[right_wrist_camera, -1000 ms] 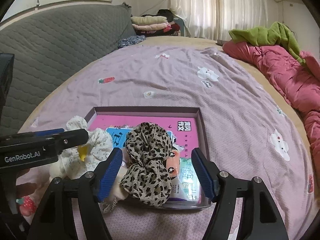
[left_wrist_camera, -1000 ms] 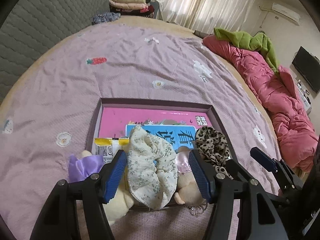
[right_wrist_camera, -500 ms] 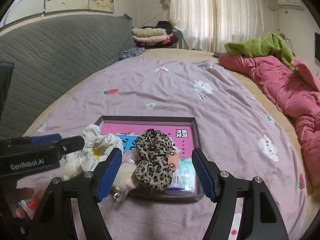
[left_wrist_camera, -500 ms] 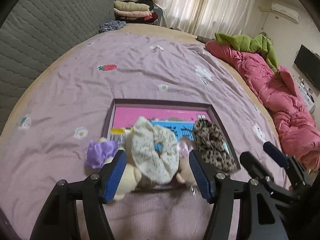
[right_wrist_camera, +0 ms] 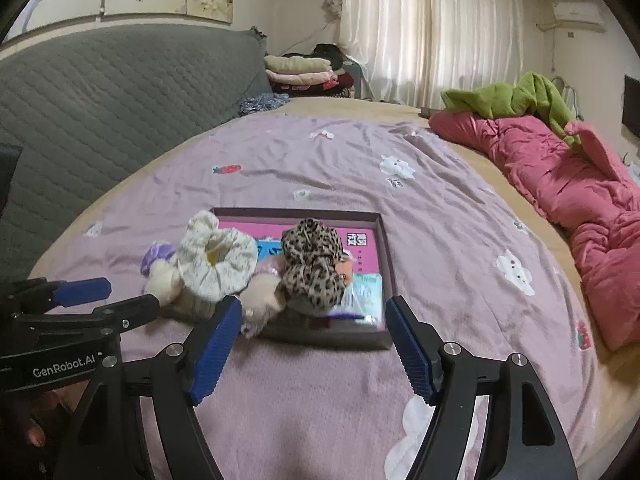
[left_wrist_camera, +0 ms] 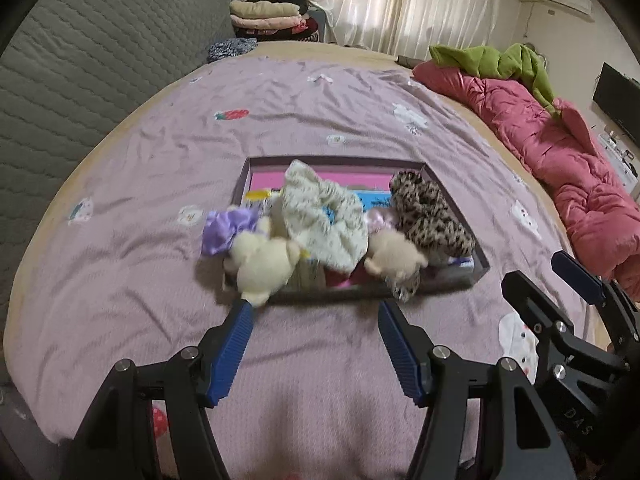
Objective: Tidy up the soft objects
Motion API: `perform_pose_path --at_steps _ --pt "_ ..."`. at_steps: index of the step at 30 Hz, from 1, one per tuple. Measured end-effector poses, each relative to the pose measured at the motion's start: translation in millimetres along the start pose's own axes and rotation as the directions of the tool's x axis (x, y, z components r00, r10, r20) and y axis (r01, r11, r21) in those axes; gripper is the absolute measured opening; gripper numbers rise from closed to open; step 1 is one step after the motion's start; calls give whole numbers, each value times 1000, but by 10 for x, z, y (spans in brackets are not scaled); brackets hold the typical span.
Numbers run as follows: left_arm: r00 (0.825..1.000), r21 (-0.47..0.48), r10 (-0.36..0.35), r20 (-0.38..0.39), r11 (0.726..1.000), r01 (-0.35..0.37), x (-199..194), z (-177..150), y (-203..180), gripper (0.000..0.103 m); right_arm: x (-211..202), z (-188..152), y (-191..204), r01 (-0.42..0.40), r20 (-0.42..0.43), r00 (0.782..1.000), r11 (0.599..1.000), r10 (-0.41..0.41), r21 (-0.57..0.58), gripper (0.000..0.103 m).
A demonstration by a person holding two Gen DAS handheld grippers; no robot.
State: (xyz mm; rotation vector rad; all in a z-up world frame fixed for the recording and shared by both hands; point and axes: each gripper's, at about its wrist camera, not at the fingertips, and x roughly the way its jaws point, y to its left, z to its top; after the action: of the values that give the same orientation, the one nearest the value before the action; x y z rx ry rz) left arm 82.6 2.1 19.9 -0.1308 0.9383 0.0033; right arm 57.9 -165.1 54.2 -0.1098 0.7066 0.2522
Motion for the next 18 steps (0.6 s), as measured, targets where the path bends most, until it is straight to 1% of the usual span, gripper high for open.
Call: perform_pose_path --at_steps 4,8,11,18 --pt "1000 -5 -16 25 1000 16 -102 -101 34 64 -69 -147 45 -7 -15 1000 1000 8 21 76" --pt "999 8 -8 37 1000 8 -172 -201 25 64 -122 -295 139 -21 -34 999 1000 22 20 76" --pt "999 12 -13 33 1000 13 -202 -274 27 64 -176 -371 203 -16 -38 999 1000 17 5 76" --pt "1000 3 1 10 1000 -1 -189 -451 76 64 -241 -467 224 -13 -39 999 1000 14 26 76"
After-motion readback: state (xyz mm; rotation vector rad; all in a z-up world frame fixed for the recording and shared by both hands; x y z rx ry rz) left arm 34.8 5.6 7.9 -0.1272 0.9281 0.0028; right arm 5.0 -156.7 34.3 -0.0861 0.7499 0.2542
